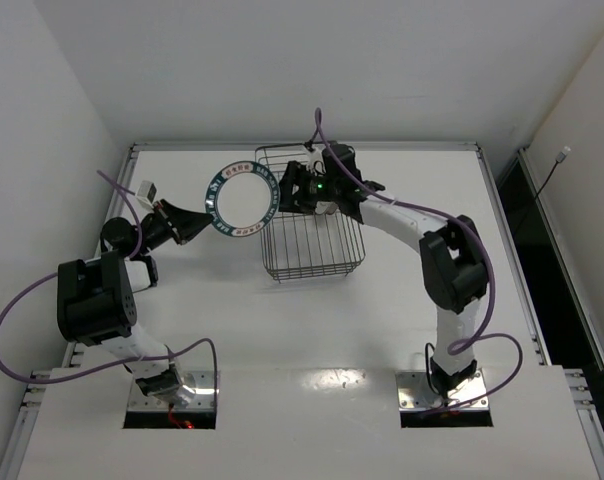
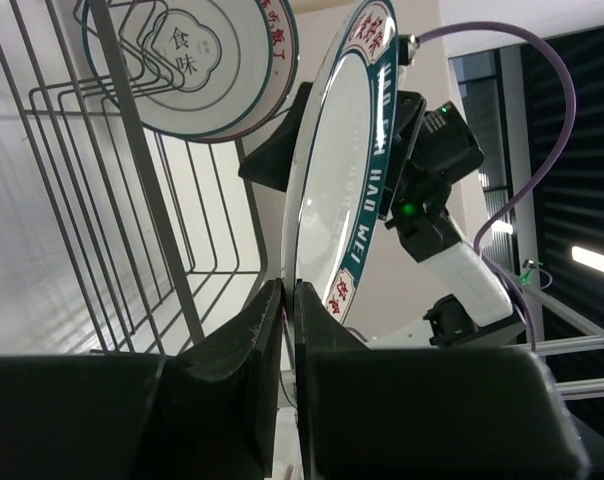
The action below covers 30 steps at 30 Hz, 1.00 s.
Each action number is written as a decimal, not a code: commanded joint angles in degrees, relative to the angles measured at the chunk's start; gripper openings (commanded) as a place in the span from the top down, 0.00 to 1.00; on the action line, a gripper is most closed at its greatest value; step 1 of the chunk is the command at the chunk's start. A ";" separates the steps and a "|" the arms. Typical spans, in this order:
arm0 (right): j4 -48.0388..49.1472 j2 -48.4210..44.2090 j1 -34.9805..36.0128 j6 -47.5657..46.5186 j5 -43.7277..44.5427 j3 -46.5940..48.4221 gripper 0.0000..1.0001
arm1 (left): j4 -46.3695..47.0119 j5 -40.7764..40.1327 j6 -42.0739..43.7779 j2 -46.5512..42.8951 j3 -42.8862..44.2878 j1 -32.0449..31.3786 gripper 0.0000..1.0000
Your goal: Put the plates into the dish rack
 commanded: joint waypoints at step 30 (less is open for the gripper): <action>10.65 -15.70 -3.04 2.09 11.14 -12.57 0.42 | 10.61 0.52 5.64 -1.78 0.55 -0.44 0.93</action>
